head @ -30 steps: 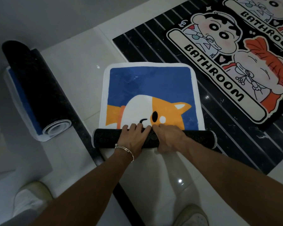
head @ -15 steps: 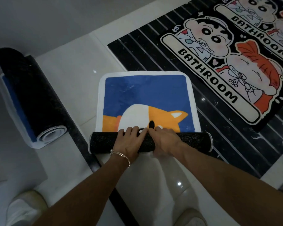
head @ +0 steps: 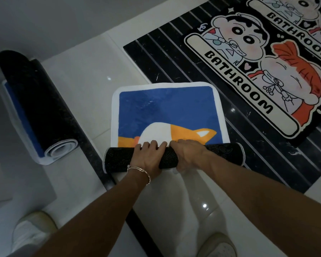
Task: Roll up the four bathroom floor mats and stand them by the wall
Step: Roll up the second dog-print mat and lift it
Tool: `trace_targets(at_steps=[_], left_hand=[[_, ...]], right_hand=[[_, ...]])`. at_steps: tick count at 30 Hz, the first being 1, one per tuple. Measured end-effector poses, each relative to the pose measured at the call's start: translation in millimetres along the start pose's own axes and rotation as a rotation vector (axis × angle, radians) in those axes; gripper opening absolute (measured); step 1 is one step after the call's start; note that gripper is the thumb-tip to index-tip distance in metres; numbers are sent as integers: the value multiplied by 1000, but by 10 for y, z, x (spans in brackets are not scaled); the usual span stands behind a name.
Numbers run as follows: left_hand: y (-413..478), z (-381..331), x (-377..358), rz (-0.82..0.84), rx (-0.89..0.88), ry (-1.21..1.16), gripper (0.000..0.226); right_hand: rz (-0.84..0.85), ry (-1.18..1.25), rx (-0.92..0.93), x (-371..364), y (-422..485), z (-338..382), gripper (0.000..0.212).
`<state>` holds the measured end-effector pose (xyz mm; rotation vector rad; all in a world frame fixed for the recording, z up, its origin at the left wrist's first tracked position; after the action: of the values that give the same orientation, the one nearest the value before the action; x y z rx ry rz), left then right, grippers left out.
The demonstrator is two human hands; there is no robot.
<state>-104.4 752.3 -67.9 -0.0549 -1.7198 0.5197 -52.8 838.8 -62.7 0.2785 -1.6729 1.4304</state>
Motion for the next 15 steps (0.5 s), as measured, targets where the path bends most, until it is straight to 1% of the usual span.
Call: trace_targets(at_steps=[1,2,4,5,6,8,10,12,15], left_hand=[[-1,-10,-5,8,7,-3,60],[5,-15,-9,33,16,-11,55],[39,3,0,78,37,-30,52],[56,16,10,91,46,-45,52],[65,23,16,96,48,-60,52],[68,26,18,78,41,-65,52],[63,20,-3,69,29,-63,55],[82,31,-43,102,15,-99,65],[128,53,-25,192,11,-195,84]], right_hand=[[6,-1,10,-11,-6,-1,61],[-32,-3,14,-18,-23,-12,60],[-213,-31,10,-24,-89,-43,58],[-285,-61,0,-52,-123,-53,59],[-322,-90,-18,-98,-143,-61,60],[-335,-123,-57,-151,-152,-55,61],[-338,-119,-49,-110,-153,-34,51],[-295,-97,0,-58,-140,-24,44],[-245,-103,64,-8,-142,-24,43]])
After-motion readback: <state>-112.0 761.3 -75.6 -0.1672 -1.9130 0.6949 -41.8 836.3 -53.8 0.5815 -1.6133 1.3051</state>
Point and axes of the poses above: each hand's wrist, its own y-axis towards the middle knuckle, its own x-axis out of the back of the hand, z = x × y, the point moved 7 cm from there along y, towards the middle knuckle, and after that the axes turned 11 degrees about -x, right-handed, at the moved point
